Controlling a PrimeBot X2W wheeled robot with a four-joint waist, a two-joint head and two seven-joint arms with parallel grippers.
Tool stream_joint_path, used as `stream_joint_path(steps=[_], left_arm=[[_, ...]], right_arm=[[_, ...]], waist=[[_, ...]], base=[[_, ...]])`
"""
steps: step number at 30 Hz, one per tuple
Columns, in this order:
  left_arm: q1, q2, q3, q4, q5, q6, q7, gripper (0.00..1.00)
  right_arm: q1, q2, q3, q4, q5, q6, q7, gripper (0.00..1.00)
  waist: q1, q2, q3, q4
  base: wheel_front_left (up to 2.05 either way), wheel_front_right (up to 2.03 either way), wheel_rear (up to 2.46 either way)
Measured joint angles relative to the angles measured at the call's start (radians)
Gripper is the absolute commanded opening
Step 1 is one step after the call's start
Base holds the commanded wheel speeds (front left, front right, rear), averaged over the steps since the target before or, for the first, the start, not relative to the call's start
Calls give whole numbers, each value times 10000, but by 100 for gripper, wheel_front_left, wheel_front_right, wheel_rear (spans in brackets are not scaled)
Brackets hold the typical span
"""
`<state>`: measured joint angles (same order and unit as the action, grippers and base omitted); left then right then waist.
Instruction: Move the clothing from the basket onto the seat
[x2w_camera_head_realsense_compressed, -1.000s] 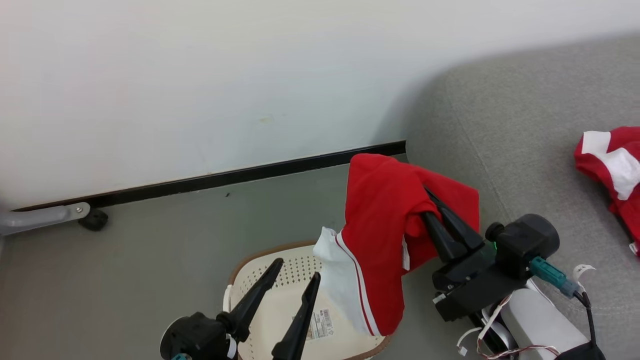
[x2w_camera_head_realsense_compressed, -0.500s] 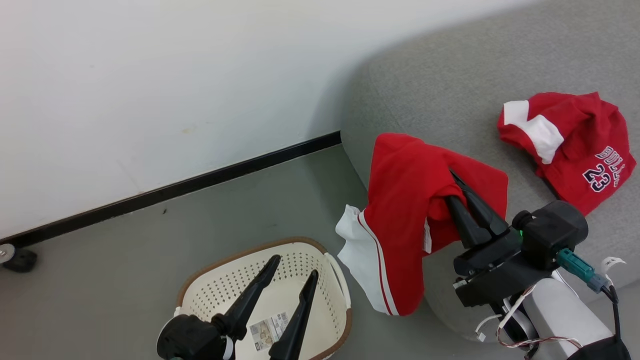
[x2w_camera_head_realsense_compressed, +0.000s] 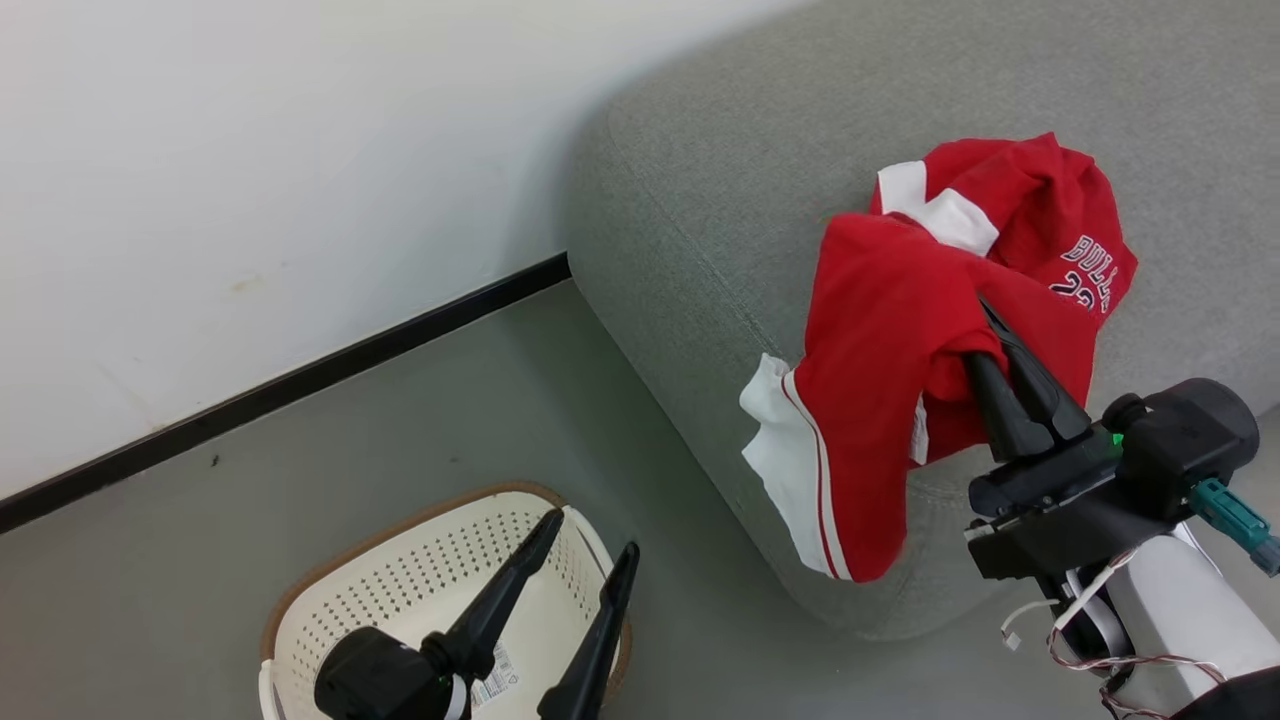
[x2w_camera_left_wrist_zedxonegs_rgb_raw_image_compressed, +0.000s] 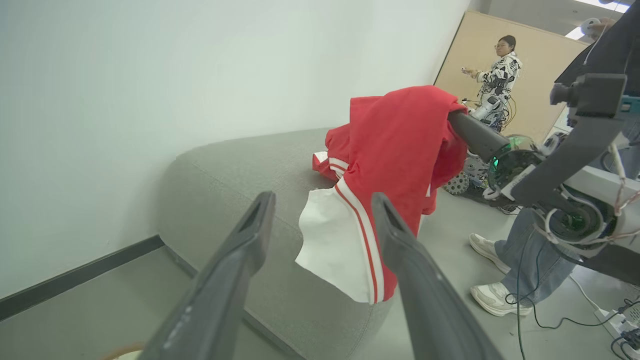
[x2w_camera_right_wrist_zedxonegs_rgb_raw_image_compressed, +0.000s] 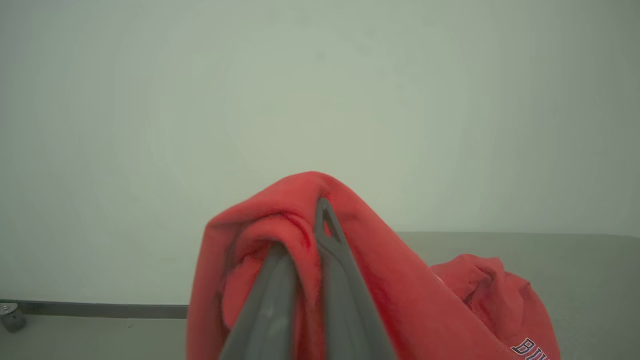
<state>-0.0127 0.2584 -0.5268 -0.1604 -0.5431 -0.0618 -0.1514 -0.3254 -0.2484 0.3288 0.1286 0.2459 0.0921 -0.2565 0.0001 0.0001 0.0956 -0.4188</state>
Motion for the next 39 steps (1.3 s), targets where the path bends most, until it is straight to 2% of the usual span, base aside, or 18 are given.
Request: stream_joint_path(steps=[10, 26, 39], left_arm=[[-73, -117, -376, 98, 6, -138, -88, 100], [-197, -88, -637, 157, 104, -190, -75, 100], [-635, 291, -709, -17, 397, -282, 458, 100]], right_arm=[[305, -242, -525, -355, -29, -134, 0, 0], [467, -368, -1413, -416, 207, -215, 0, 0], [-2016, -1482, -3269, 564, 736, -40, -2, 0]], waist=[[0, 0, 204, -551], [-3, 0, 409, -521], [-1, 0, 1151, 197]], base=[[0, 0, 0], [0, 0, 0], [0, 0, 0]])
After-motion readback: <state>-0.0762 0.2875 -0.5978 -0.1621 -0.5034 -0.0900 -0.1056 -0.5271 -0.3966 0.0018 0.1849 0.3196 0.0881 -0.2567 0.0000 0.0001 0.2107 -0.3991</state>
